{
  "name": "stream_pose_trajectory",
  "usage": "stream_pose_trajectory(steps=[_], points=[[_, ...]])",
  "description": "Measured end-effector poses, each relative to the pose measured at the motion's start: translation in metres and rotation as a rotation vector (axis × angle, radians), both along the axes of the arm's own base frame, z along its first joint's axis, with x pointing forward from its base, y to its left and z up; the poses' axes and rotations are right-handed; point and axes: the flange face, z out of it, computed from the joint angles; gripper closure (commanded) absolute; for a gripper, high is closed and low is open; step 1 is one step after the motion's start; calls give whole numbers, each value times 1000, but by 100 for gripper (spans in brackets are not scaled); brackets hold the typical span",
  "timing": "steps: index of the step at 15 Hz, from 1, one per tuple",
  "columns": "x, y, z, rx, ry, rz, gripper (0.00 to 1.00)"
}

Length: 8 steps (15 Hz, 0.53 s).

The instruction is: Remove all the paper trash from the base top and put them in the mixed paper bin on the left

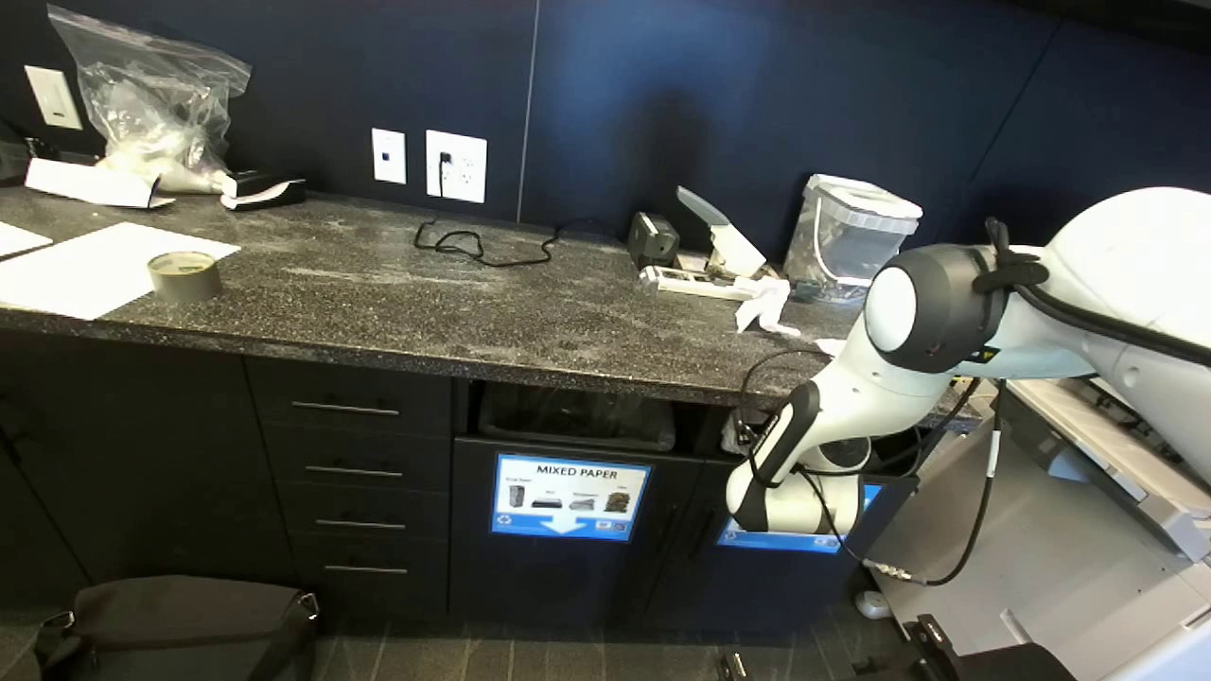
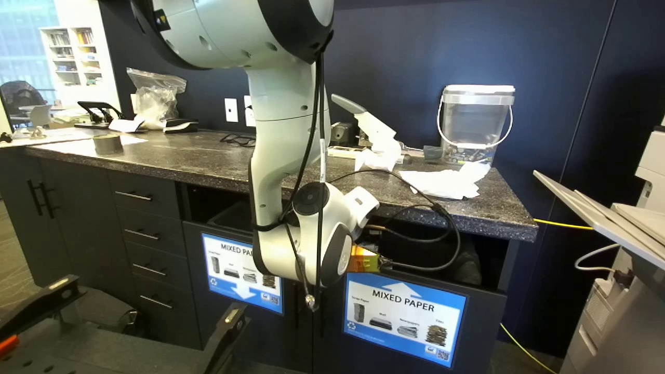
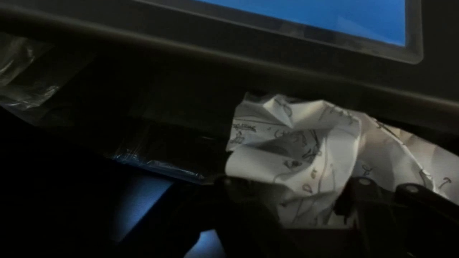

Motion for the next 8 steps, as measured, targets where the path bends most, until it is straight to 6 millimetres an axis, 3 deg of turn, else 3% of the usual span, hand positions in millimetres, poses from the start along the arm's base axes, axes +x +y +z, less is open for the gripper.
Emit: stream_pose_trajectory(steps=[2,8], points=[[0,-1,1,-5,-2,2,0],[-3,-8,3,-32,-5,-37,0]])
